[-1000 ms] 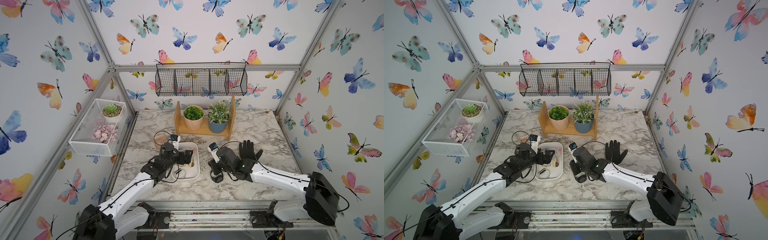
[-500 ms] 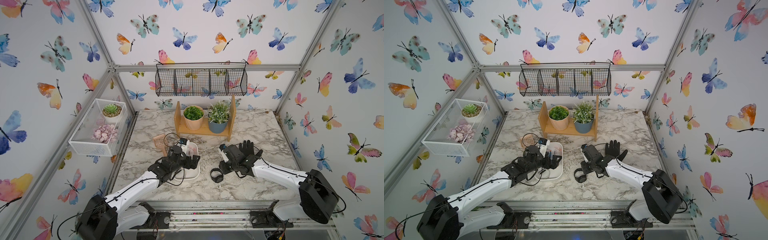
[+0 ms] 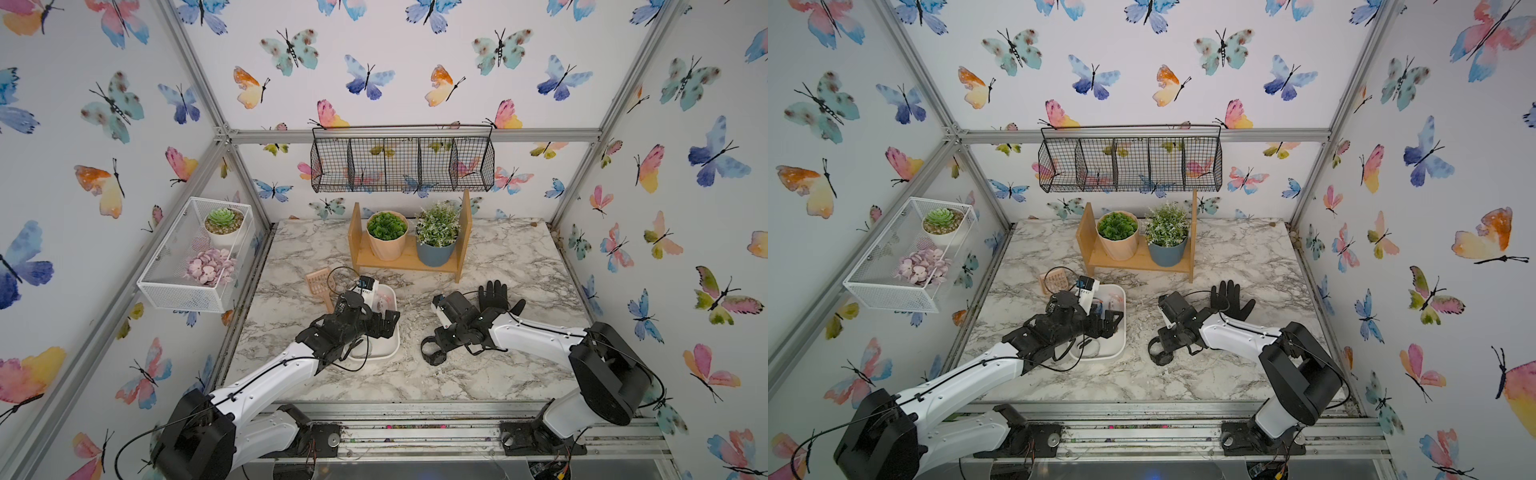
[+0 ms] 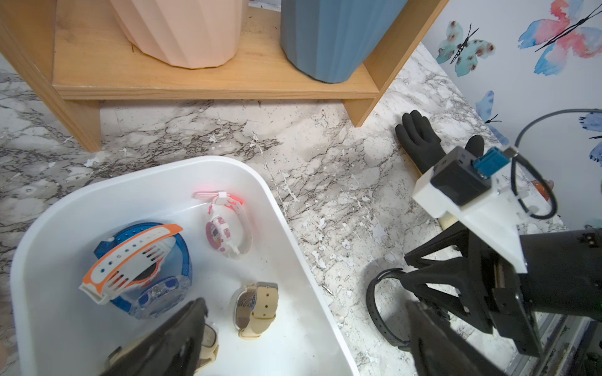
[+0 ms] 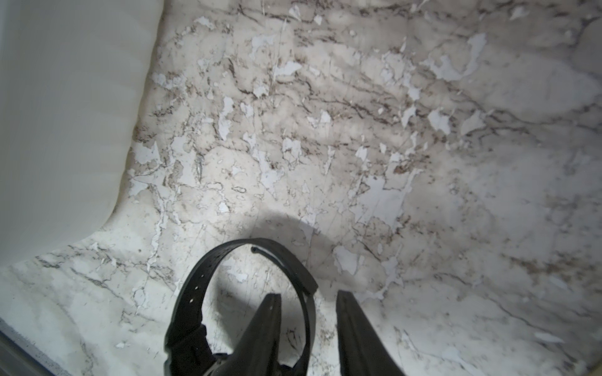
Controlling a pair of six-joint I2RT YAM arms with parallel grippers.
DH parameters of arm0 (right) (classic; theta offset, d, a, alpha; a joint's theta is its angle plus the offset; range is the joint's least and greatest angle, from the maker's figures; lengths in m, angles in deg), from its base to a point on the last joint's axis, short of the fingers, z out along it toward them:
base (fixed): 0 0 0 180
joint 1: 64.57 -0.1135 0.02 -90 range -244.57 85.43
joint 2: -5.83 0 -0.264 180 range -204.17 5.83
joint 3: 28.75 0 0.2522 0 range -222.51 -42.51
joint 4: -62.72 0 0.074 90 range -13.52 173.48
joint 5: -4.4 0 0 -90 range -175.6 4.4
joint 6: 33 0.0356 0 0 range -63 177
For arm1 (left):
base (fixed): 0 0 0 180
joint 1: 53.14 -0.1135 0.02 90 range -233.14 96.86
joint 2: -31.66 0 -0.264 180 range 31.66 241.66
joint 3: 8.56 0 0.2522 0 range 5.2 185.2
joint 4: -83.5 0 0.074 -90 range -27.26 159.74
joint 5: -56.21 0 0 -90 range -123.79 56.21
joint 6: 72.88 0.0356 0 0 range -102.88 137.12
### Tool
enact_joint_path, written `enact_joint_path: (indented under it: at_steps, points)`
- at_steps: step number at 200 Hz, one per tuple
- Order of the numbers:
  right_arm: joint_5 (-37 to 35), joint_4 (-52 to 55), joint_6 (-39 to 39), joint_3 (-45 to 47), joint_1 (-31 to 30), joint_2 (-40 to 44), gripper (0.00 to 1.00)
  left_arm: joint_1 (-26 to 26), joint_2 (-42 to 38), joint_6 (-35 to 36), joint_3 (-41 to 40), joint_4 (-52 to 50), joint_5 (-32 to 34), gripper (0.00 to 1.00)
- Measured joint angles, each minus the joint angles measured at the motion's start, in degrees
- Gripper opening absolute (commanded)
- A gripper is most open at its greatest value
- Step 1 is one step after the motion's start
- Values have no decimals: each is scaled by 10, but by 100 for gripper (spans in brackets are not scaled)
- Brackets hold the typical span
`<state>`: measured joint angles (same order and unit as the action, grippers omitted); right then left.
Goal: Put the watch into the storage box
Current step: Pick up the watch at the center of the board.
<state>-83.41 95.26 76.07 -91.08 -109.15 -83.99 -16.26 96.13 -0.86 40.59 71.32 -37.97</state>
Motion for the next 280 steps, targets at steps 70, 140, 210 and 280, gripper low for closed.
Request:
enact_joint_path:
  at_steps: [70,140,210,280]
  points:
    - [8,-5,-4,0,0,-17,22,0,0,12,-3,1,5,99]
    - [17,-12,-11,0,0,-21,2,0,0,12,-3,0,9,99]
    - [14,-52,-37,-31,-3,52,2,-50,-28,-3,-9,-2,16,99]
    - [15,-123,-68,-157,-79,-14,2,-151,-69,-28,-16,-27,17,99]
